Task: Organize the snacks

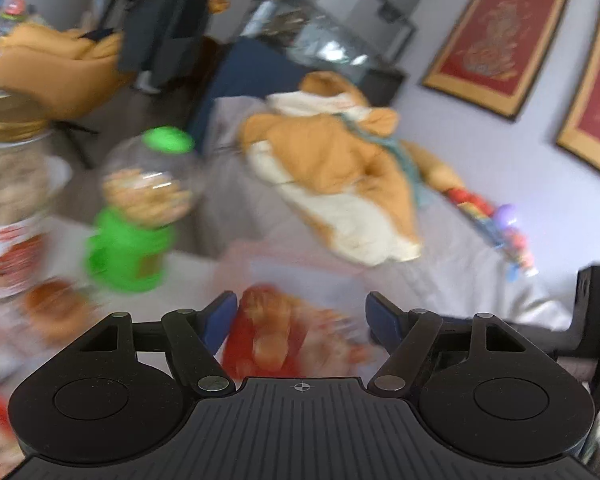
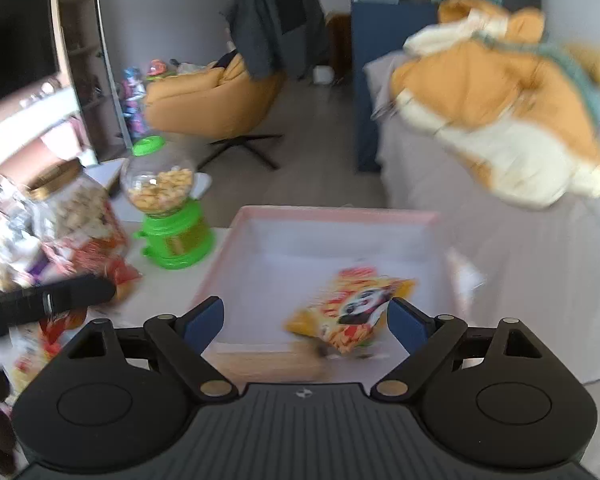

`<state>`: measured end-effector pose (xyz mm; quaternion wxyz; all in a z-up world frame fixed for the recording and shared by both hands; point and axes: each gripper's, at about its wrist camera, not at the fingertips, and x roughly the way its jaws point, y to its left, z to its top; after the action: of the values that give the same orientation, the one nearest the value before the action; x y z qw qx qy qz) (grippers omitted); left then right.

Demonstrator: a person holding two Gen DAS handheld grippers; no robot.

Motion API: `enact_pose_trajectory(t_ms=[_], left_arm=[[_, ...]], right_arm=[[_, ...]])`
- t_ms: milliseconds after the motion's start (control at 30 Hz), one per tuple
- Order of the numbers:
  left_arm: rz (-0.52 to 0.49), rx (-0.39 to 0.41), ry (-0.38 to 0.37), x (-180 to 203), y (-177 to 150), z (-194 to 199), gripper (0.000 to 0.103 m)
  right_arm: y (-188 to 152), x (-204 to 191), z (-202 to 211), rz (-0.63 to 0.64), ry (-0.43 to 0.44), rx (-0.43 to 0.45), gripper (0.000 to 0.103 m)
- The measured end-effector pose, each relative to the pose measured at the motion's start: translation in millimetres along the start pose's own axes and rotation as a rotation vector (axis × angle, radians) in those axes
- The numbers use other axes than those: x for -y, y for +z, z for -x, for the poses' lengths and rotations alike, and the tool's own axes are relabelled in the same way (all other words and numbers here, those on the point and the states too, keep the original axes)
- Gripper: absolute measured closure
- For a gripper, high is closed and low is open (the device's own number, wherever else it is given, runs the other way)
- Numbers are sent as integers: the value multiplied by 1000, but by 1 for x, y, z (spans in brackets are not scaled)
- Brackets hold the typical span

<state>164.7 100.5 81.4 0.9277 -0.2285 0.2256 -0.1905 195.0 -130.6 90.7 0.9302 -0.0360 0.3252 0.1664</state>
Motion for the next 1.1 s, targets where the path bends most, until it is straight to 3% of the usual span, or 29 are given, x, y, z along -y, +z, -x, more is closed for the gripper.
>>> enact_pose_trajectory(t_ms=[67,100,133,200,300,467,533,633,733,833,867,967,1100], left_arm=[[-36,6,-80,14,4,-19,25],[-74,-16,-60,21,5,-33,26],[-108,-34,15,26,4,-45,29],[-120,-19,85,26,0,-50,31],[-90,-2,58,13,-2,-30,31],[-194,-14,222,-6,-7,9,31],[-208,-72,243,-19,-11,17,31],[-259,-223,244,-29,-25,7,31],[-256,-272,287,-37,-37,-11,31],[-260,-275,250,-38,-46,-12,40],[-267,-294,227,-34,-49,-13,50],[-343,-332,200,-19,-65,-11,50],[-369,-338,170,-6,-83,6,50]], right_arm=[[1,3,13,6,-72,47,13],[3,8,19,-6,-115,67,13],[4,15,24,-23,-151,82,13],[5,26,29,-50,-177,80,13],[-3,31,32,-58,-106,35,13],[-11,16,14,-42,29,-47,13],[-11,4,5,-50,57,-62,13],[-7,-16,1,-27,70,-56,13],[-2,-32,-4,15,83,-62,13],[-1,-39,-10,24,94,-108,14],[-1,-40,-14,24,98,-128,14],[-5,-35,-29,46,88,-189,13],[-8,-18,-47,5,-18,-212,13]])
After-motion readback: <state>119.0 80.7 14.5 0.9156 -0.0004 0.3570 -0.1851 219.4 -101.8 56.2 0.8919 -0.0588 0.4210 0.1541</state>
